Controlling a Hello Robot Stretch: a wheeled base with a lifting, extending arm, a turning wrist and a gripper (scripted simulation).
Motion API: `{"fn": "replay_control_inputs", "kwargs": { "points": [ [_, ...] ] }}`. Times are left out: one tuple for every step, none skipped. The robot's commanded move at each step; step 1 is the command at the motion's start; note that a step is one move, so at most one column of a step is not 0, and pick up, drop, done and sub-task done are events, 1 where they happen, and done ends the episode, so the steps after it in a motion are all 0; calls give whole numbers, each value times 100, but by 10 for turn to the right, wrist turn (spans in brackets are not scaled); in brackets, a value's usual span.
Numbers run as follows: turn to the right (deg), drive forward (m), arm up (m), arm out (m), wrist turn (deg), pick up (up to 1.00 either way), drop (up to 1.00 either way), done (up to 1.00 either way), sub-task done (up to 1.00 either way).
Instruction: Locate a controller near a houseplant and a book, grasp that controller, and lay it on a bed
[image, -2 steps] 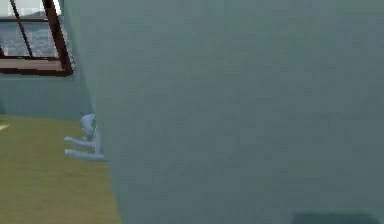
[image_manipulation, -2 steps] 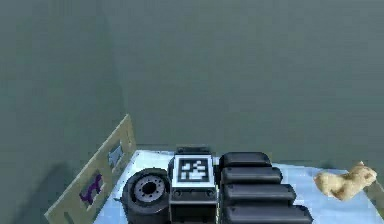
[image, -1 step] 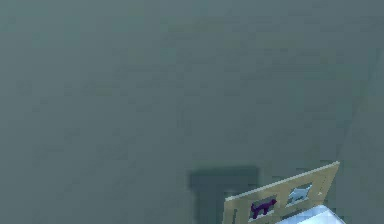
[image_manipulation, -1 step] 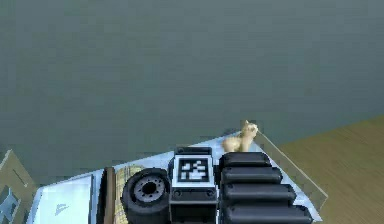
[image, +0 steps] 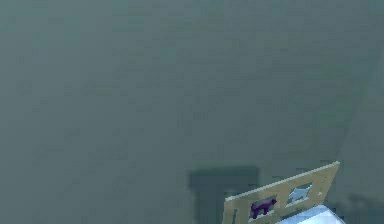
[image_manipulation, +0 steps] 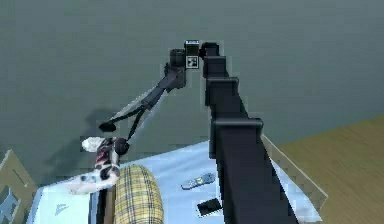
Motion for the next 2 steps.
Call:
{"fn": "replay_control_inputs", "kwargs": {
  "points": [
    [0, 0, 0, 0, 450, 0, 0, 0, 0],
    [0, 0, 0, 0, 450, 0, 0, 0, 0]
  ]
}}
